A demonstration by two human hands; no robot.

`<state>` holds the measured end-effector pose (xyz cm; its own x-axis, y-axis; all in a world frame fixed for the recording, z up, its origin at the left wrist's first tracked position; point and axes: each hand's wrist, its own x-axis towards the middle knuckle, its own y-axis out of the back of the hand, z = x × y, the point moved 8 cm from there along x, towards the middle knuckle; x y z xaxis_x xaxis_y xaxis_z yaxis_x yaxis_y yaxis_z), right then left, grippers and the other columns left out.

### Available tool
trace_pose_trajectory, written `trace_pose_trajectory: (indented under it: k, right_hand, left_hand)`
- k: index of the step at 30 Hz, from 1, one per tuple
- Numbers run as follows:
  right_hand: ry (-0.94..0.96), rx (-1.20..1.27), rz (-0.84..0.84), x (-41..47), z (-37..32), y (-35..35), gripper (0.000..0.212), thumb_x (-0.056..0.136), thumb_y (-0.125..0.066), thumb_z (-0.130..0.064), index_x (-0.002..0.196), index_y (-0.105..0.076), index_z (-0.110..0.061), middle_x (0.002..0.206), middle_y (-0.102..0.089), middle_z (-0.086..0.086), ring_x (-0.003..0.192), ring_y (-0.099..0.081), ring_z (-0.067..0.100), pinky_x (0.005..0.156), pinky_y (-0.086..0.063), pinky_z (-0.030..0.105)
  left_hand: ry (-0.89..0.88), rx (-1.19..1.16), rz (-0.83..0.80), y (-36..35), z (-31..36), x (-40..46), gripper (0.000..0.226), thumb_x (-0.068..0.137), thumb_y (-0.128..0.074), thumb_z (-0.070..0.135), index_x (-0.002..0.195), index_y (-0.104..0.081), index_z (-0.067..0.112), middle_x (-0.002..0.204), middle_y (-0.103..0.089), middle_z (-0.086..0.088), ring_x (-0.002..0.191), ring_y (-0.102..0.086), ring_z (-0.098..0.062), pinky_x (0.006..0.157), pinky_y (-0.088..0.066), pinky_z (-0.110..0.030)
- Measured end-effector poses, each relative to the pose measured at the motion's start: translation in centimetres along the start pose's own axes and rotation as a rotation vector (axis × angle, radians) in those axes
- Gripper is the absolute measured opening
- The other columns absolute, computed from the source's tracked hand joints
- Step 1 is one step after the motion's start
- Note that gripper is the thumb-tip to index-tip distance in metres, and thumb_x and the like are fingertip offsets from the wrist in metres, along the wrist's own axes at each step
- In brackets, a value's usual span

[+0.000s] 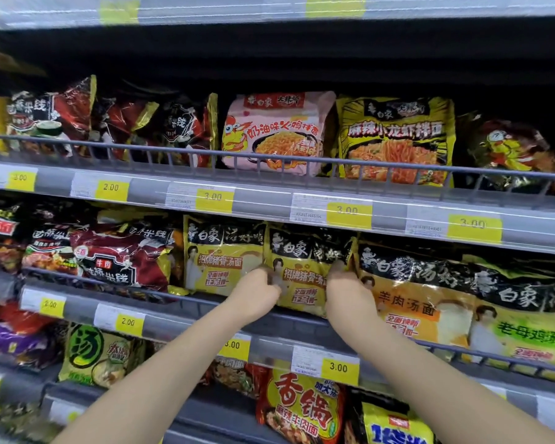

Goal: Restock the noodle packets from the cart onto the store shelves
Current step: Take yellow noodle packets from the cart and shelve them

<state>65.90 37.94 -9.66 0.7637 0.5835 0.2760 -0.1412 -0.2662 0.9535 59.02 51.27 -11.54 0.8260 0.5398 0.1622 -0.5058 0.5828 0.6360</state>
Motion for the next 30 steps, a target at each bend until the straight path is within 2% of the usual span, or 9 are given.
trace_pose_trajectory:
  k: [6, 11, 13, 15, 18, 21, 23, 27, 30]
  right_hand:
    - [-0.031, -0.182, -0.218, 1.5, 0.3, -0.7, 0.065, 0.093, -0.044, -0.007, 0.147, -0.007, -0.001, 0.140, -0.043, 0.018, 0.124, -0.048, 0.032, 0.099, -0.041, 0.039]
    - [0.034, -0.103, -0.079, 0.4, -0.6, 0.9, 0.046, 0.091, -0.044, 0.006, 0.136, -0.036, 0.003, 0.125, -0.056, 0.017, 0.110, -0.060, 0.030, 0.085, -0.050, 0.035]
    - [0.061, -0.051, -0.039, -0.8, -0.2, 2.3, 0.030, 0.089, -0.047, 0.006, 0.117, -0.053, -0.002, 0.108, -0.062, 0.013, 0.099, -0.063, 0.030, 0.075, -0.050, 0.033]
    - [0.066, -0.013, -0.010, -2.4, 1.4, 3.9, 0.012, 0.090, -0.047, 0.000, 0.094, -0.051, -0.011, 0.084, -0.057, 0.008, 0.081, -0.059, 0.031, 0.063, -0.043, 0.030]
    - [0.045, -0.120, 0.128, -5.0, 5.4, 6.4, 0.005, 0.093, -0.047, -0.013, 0.097, -0.045, -0.016, 0.088, -0.058, 0.006, 0.087, -0.064, 0.029, 0.060, -0.035, 0.028]
    - [-0.025, -0.256, 0.192, -7.0, 9.4, 7.8, 0.019, 0.095, -0.044, -0.023, 0.113, -0.047, -0.018, 0.105, -0.062, -0.001, 0.095, -0.066, 0.025, 0.060, -0.033, 0.029]
    - [-0.066, -0.245, 0.176, -7.6, 11.4, 7.7, 0.019, 0.095, -0.043, -0.024, 0.113, -0.045, -0.017, 0.106, -0.061, -0.001, 0.095, -0.066, 0.025, 0.060, -0.034, 0.029]
    - [-0.139, -0.162, 0.127, -7.6, 14.5, 6.7, 0.015, 0.095, -0.045, -0.020, 0.107, -0.039, -0.013, 0.106, -0.062, 0.005, 0.097, -0.063, 0.027, 0.062, -0.035, 0.029]
    - [-0.152, -0.082, 0.116, -7.1, 15.6, 5.8, 0.019, 0.093, -0.049, -0.019, 0.105, -0.036, -0.012, 0.101, -0.064, 0.007, 0.091, -0.064, 0.028, 0.060, -0.037, 0.029]
  left_hand:
    - [0.035, 0.001, 0.012, 0.0, -0.2, 0.0, 0.019, 0.086, -0.047, 0.008, 0.102, -0.057, 0.005, 0.094, -0.068, -0.016, 0.090, -0.063, -0.029, 0.076, -0.049, -0.037]
    - [0.068, 0.036, 0.025, 0.3, 0.2, -0.1, 0.021, 0.089, -0.049, 0.012, 0.109, -0.053, 0.009, 0.095, -0.063, -0.009, 0.082, -0.056, -0.022, 0.062, -0.042, -0.028]
    - [0.084, 0.097, 0.034, 0.6, 0.7, -0.3, 0.017, 0.088, -0.050, 0.013, 0.103, -0.056, 0.006, 0.080, -0.057, -0.005, 0.067, -0.050, -0.017, 0.051, -0.035, -0.025]
    - [0.070, 0.186, 0.048, 0.7, 1.8, -0.7, 0.016, 0.088, -0.051, 0.014, 0.095, -0.060, 0.003, 0.070, -0.054, -0.004, 0.060, -0.049, -0.017, 0.046, -0.031, -0.025]
    - [-0.044, 0.199, 0.042, -0.7, 4.6, -1.3, 0.025, 0.087, -0.053, 0.018, 0.106, -0.063, 0.004, 0.097, -0.066, -0.011, 0.088, -0.062, -0.026, 0.065, -0.044, -0.025]
    - [-0.138, 0.127, -0.101, -4.2, 7.2, -1.6, 0.035, 0.090, -0.054, 0.023, 0.122, -0.056, 0.009, 0.121, -0.059, -0.006, 0.111, -0.055, -0.020, 0.088, -0.042, -0.025]
    - [-0.149, 0.122, -0.180, -6.5, 8.0, -1.3, 0.027, 0.089, -0.054, 0.025, 0.114, -0.055, 0.014, 0.111, -0.056, -0.006, 0.103, -0.054, -0.020, 0.088, -0.040, -0.029]
    - [-0.100, 0.046, -0.206, -9.0, 9.1, -1.2, 0.014, 0.088, -0.056, 0.023, 0.087, -0.046, 0.013, 0.078, -0.048, -0.003, 0.069, -0.046, -0.017, 0.065, -0.036, -0.030]
    - [-0.055, 0.033, -0.195, -9.6, 9.5, -1.7, 0.035, 0.089, -0.056, 0.019, 0.062, -0.034, 0.014, 0.053, -0.030, 0.001, 0.045, -0.028, -0.013, 0.046, -0.019, -0.026]
